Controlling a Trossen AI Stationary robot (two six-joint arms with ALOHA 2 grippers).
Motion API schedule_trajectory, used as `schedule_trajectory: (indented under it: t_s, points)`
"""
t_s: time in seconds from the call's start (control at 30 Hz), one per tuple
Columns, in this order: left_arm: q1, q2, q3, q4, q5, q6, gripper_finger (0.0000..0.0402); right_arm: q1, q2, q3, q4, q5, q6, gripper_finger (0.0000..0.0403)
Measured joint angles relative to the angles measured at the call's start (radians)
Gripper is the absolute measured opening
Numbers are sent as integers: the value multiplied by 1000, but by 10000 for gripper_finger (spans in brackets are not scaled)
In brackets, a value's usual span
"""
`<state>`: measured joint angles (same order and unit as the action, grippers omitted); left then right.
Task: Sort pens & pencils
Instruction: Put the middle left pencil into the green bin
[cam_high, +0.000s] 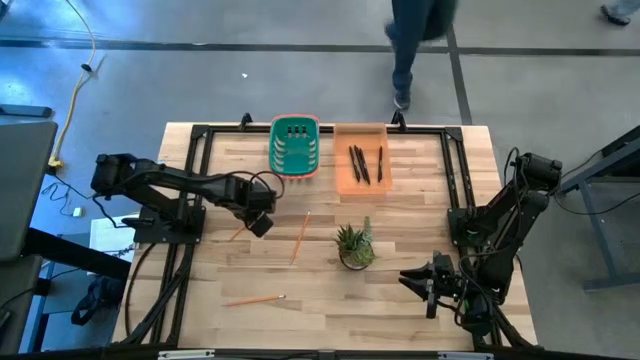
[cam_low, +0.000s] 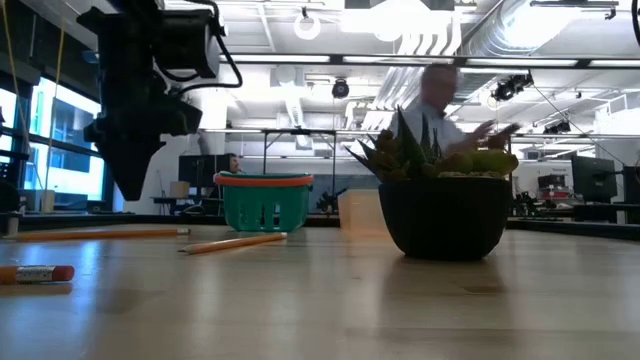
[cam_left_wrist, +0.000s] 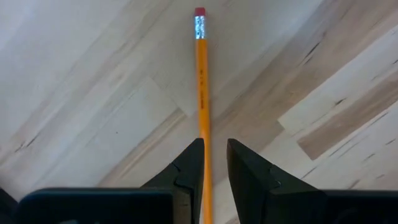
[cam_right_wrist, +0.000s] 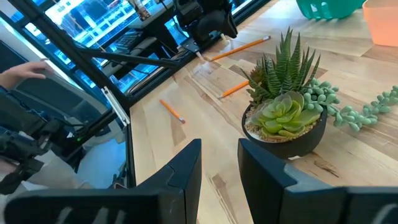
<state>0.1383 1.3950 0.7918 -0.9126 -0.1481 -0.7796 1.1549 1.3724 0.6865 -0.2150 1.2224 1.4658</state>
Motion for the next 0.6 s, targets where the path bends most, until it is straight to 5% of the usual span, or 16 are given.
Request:
schedule_trajectory:
  t_s: [0.6]
  points:
    - [58, 44, 0, 52, 36, 70, 58, 0, 0, 0, 26, 0, 0, 96]
